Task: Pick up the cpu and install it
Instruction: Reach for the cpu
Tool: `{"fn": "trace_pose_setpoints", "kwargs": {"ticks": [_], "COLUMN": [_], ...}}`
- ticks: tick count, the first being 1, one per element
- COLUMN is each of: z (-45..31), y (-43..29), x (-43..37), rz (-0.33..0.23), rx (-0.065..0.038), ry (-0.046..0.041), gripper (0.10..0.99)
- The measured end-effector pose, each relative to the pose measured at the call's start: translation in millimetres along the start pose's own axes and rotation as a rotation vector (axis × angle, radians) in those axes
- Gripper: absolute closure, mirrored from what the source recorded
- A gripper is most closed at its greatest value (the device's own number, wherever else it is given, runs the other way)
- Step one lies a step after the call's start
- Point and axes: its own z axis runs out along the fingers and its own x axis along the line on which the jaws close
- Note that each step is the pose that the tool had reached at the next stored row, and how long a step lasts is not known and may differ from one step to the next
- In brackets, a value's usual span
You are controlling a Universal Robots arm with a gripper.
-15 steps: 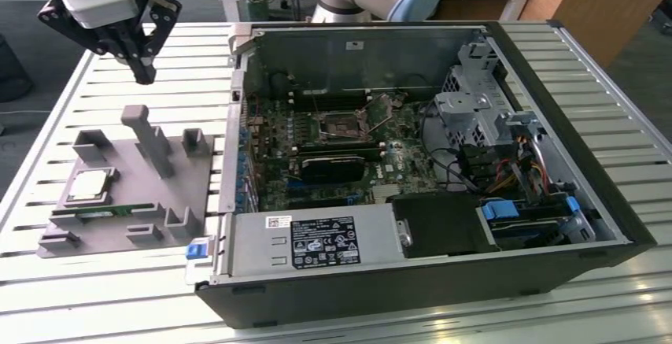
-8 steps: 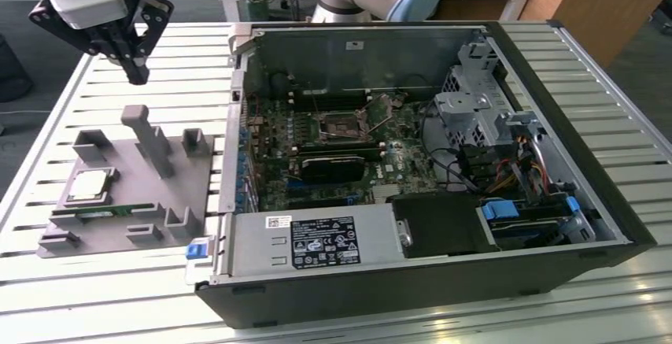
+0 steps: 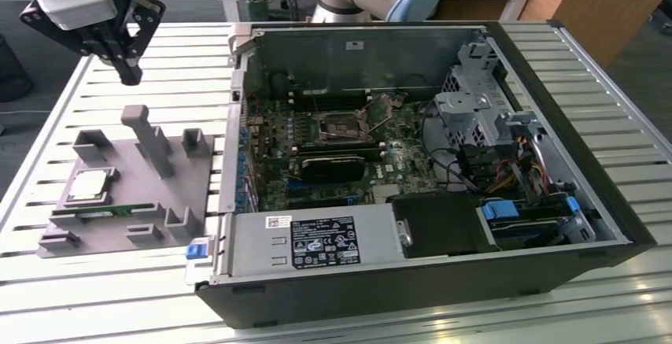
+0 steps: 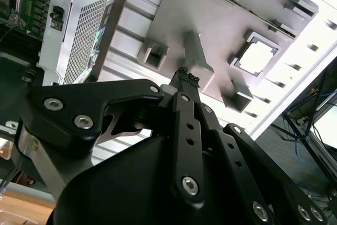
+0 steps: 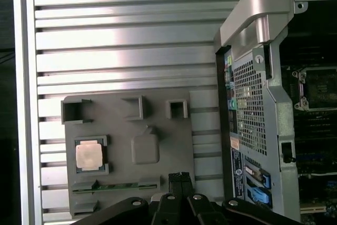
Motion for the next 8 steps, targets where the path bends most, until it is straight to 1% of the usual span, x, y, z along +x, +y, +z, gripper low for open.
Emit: {"fn": "trace_pose_setpoints", "kwargs": {"ticks": [8], "z": [0.4], "y": [-0.7], "x": [8.6], "rz": [0.0], "rx": [0.0], "ry": [-0.0001], "gripper": [0.98]}}
